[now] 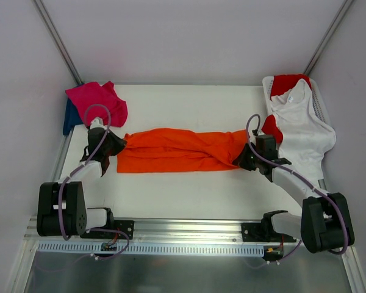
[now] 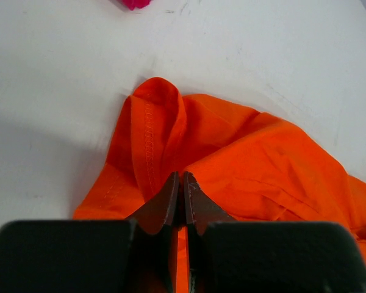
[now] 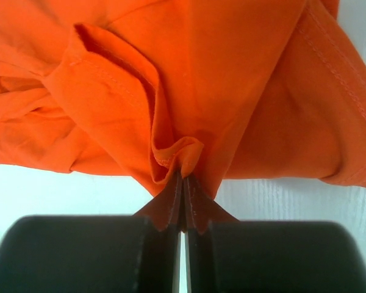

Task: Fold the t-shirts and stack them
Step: Fold the tshirt

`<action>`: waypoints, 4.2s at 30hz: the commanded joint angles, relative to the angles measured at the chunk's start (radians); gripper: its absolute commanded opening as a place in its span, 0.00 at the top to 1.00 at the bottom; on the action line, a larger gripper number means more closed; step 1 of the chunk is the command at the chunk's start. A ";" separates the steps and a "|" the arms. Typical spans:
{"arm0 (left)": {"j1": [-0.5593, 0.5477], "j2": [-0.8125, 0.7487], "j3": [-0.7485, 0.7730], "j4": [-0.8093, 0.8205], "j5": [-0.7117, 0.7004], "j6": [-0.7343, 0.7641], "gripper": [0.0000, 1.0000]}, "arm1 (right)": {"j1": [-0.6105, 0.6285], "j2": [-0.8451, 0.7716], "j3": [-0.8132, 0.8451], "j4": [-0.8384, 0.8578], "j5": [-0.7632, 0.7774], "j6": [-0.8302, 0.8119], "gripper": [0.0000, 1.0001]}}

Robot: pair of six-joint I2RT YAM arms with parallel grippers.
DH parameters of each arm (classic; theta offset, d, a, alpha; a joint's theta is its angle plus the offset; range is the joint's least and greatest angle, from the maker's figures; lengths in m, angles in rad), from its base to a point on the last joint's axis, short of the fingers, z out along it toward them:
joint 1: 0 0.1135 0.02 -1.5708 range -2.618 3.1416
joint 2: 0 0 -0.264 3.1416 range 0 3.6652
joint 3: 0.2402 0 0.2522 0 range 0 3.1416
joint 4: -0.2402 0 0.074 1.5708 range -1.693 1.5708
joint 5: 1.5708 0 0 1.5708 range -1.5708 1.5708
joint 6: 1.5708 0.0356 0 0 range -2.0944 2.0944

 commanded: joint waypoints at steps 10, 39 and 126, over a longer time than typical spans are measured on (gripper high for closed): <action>-0.013 -0.259 -0.127 -0.168 -0.288 -0.057 1.00 | 0.007 0.056 -0.023 -0.028 0.107 0.042 1.00; -0.278 -0.471 0.027 -0.236 -0.494 -0.031 0.01 | 0.082 -0.151 0.151 -0.318 0.300 0.042 0.01; -0.476 1.062 1.875 -0.864 -0.622 0.580 0.34 | 0.241 -0.254 0.312 -0.304 0.238 0.048 0.01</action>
